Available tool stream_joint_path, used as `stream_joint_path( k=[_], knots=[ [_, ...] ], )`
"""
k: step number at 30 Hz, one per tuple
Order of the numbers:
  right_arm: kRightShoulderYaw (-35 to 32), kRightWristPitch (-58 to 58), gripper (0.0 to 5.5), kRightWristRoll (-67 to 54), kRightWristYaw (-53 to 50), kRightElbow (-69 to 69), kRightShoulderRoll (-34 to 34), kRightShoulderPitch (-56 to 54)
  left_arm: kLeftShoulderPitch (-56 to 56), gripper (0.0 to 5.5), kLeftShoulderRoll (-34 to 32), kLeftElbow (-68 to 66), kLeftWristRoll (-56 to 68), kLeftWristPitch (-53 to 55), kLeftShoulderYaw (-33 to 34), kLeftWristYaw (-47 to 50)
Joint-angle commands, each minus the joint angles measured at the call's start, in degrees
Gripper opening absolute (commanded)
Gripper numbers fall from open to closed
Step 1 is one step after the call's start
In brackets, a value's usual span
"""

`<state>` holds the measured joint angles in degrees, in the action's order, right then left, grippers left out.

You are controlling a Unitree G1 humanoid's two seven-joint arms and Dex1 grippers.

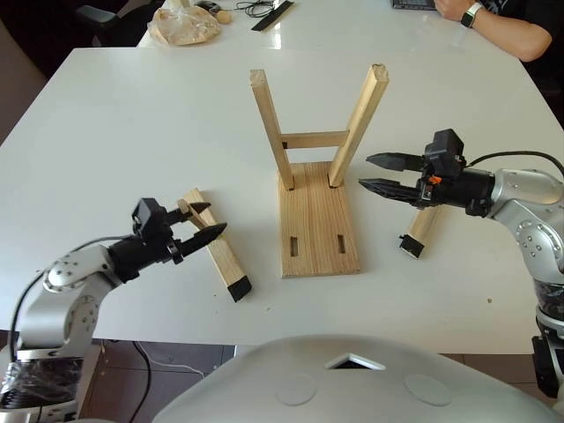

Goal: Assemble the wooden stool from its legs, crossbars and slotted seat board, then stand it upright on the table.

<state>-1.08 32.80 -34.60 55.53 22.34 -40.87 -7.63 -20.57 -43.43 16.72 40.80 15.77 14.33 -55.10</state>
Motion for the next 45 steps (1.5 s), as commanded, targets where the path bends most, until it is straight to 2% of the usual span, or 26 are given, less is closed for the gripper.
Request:
stream_joint_path(
  k=[1, 8, 15, 20, 24, 26, 28, 32, 35, 39, 42, 45],
  knots=[
    [-0.3, -0.4, 2.29, 0.4, -1.0, 1.1, 0.3, 0.4, 4.1, 3.12, -2.0, 5.0, 6.6, 5.6, 5.7, 1.7],
    [-0.2, -0.6, 2.29, 0.1, -2.1, 1.8, 0.7, 0.7, 15.1, 3.12, -3.5, 9.5, 20.2, 14.0, 13.2, 8.4],
    [-0.3, -0.7, 2.29, -0.2, -2.8, 2.5, 0.9, 1.5, 17.2, 3.12, -3.4, 10.7, 22.1, 16.9, 13.7, 10.6],
    [0.1, -1.0, 2.29, 0.1, -3.1, 2.6, 1.4, 2.1, 13.8, 3.12, 0.0, 9.0, 16.9, 16.5, 7.4, 10.1],
    [0.9, -1.3, 2.29, 0.8, -3.2, 2.3, 1.7, 2.5, 5.3, 3.12, 4.8, 4.1, 4.1, 11.7, -5.2, 8.4],
    [1.0, -1.2, 2.29, 0.6, -2.9, 2.1, 1.4, 2.0, 3.5, 3.12, 6.4, 4.2, 3.0, 10.3, -5.9, 8.8],
    [0.5, -0.9, 2.29, 0.3, -2.7, 2.2, 1.2, 1.8, 6.6, 3.12, 6.6, 5.0, 6.2, 10.9, -3.2, 10.2],
    [0.5, -0.8, 2.29, 0.4, -3.1, 2.2, 1.5, 1.7, 15.8, 3.12, 3.8, 10.8, 13.3, 13.9, 1.5, 14.4],
    [0.5, -0.6, 2.29, 0.2, -3.7, 3.2, 1.9, 2.3, 20.0, 3.12, 0.8, 20.2, 16.7, 17.2, 1.1, 16.7],
    [0.3, -0.4, 2.29, -0.1, -4.7, 4.0, 2.4, 3.1, 9.8, 3.12, -6.7, 29.5, 3.8, 16.6, -8.6, 10.7],
    [0.0, -0.5, 2.29, -0.2, -5.2, 4.4, 2.5, 3.9, 0.4, 3.12, -9.6, 28.4, -5.9, 14.3, -14.8, 9.0],
    [-0.6, -0.4, 2.29, -0.4, -6.0, 5.4, 2.6, 5.2, -4.4, 3.12, -10.4, 23.5, -16.2, 10.3, -20.2, 9.5]
  ],
)
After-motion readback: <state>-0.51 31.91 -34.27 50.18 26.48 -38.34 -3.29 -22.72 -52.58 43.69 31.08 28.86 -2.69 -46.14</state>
